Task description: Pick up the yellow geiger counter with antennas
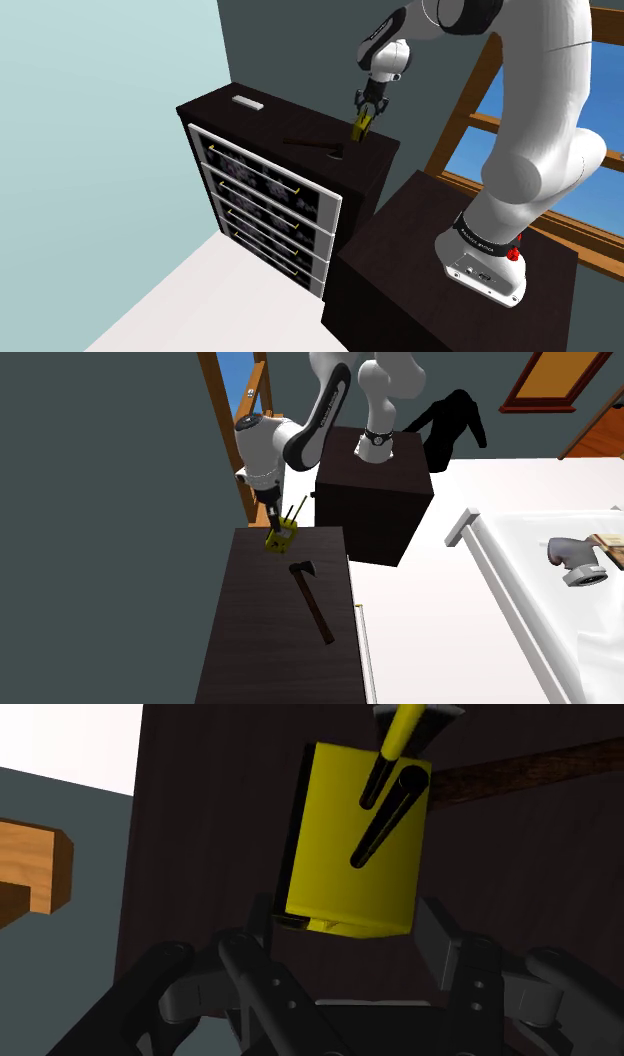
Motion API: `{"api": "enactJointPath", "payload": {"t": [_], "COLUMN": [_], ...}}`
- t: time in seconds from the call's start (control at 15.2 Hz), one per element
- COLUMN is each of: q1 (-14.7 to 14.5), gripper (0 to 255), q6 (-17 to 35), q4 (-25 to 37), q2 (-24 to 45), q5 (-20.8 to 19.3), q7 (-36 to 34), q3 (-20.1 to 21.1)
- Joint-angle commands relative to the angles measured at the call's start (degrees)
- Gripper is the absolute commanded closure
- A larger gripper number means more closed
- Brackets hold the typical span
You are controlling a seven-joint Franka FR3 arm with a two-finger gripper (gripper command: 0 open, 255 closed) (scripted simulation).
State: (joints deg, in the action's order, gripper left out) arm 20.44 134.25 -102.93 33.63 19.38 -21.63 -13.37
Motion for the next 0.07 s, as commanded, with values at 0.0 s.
{"api": "enactJointPath", "payload": {"t": [0.0], "q1": [0.0], "gripper": [255], "q6": [-0.3], "q4": [0.2], "q2": [-0.2], "q5": [-0.1], "q7": [-0.1], "q3": [-0.1]}}
